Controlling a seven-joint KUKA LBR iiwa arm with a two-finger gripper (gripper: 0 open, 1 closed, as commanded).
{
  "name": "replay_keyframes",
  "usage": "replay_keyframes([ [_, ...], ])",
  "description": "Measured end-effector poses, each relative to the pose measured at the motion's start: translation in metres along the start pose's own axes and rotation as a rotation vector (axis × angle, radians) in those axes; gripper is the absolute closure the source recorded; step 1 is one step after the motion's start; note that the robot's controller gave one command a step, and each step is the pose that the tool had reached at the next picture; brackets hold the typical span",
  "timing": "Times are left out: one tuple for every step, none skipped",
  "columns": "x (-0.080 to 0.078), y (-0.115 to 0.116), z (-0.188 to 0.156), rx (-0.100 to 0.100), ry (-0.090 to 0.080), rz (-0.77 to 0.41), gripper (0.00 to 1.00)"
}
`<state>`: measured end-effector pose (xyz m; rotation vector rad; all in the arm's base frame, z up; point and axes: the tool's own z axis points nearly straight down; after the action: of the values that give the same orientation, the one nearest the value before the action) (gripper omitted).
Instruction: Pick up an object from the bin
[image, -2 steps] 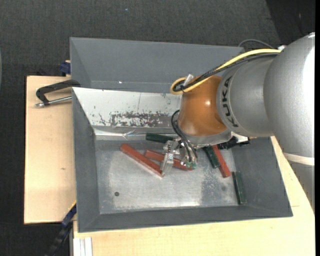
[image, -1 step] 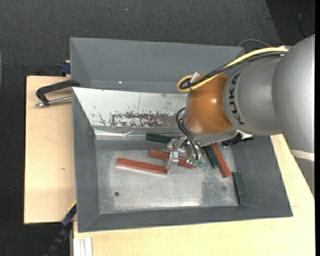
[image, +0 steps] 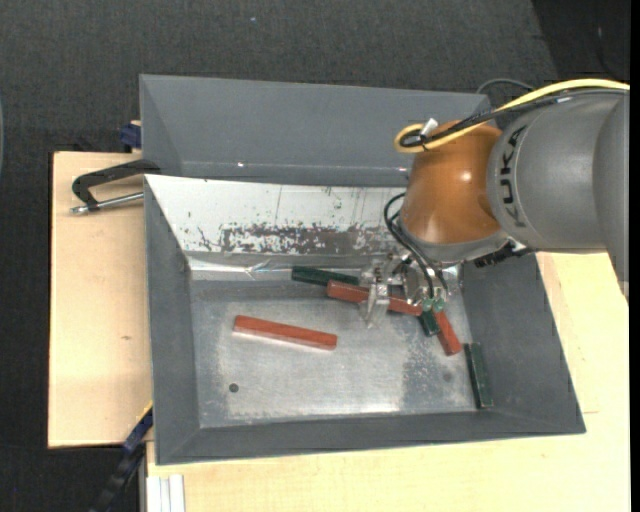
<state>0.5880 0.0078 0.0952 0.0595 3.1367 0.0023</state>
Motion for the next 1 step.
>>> replay_keyframes([
  [0.0025, -0.0325, -0.0075, 0.001, 0.001, -0.067, 1.00],
])
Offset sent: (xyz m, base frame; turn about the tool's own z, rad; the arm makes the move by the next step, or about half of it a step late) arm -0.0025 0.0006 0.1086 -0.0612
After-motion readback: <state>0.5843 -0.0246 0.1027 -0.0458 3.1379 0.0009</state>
